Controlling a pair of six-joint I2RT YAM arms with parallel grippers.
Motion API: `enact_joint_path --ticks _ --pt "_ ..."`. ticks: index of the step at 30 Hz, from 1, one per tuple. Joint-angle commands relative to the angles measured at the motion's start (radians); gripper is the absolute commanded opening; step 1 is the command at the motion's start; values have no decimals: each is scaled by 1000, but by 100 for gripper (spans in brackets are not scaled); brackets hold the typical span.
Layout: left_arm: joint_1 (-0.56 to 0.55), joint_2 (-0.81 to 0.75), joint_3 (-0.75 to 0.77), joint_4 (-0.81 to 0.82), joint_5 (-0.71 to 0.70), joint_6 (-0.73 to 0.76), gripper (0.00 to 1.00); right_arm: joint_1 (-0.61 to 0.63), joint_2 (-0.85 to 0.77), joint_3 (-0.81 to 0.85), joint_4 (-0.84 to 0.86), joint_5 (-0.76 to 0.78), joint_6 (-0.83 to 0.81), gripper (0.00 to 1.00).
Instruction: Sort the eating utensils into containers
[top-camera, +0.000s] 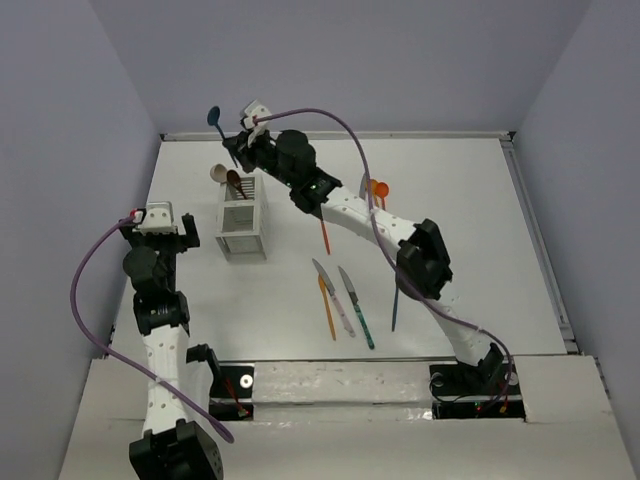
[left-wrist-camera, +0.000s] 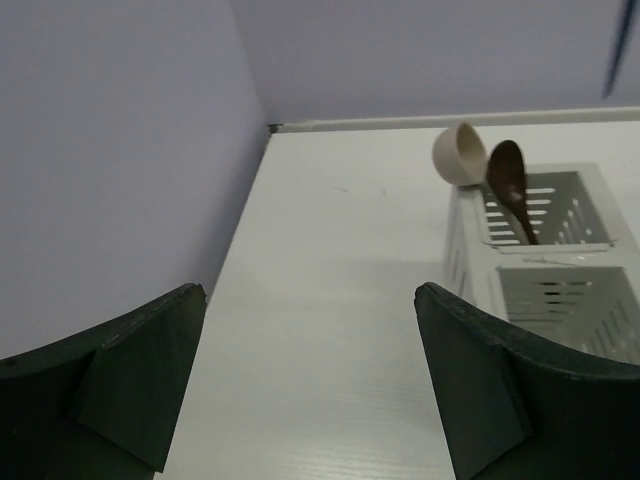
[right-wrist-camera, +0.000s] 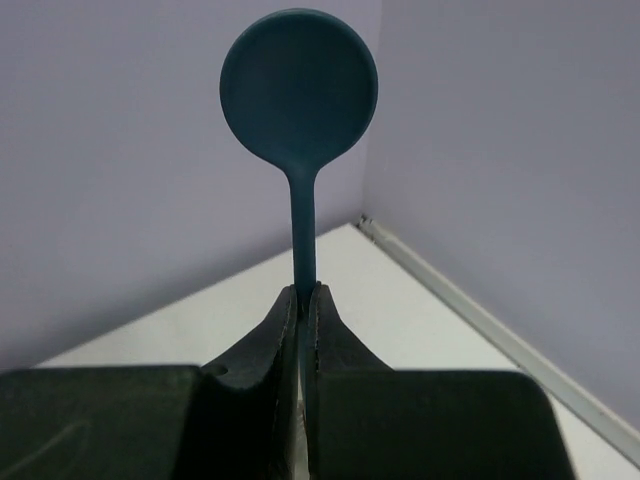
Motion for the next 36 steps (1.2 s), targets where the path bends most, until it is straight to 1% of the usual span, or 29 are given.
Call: enact_joint_path --ticks 1,3,5,10,14,18,23,25,28,29,31,32,36 --pt "6 -18 -23 54 241 -47 99 11 96 197 -9 -108 -69 0" --pt "6 -15 -54 70 254 -38 99 11 129 183 13 -98 -82 0" --pt "6 -8 -64 71 299 -29 99 11 140 136 34 -109 -89 0" --pt "6 -1 -89 99 313 -24 99 11 179 64 76 -66 -80 0" --pt "6 -4 -101 106 299 -18 99 11 223 50 77 -83 -97 0" --pt "6 -7 -100 108 304 -20 99 11 258 50 80 -66 -120 0" --pt "6 -15 -104 108 301 -15 99 11 260 44 79 -59 -145 0" --pt "6 -15 -106 106 299 -15 99 11 254 38 80 -59 -151 5" --pt "6 -18 -101 105 301 -20 99 11 252 27 80 -52 -158 20" --pt "6 -20 -98 102 301 -20 99 11 251 24 80 -49 -160 24" --pt "6 -23 -98 99 299 -20 99 11 246 16 79 -49 -162 28" --pt "6 -24 -100 99 297 -18 99 11 242 9 80 -49 -162 32" --pt "6 -27 -103 99 299 -15 99 11 209 -28 82 -48 -183 34"
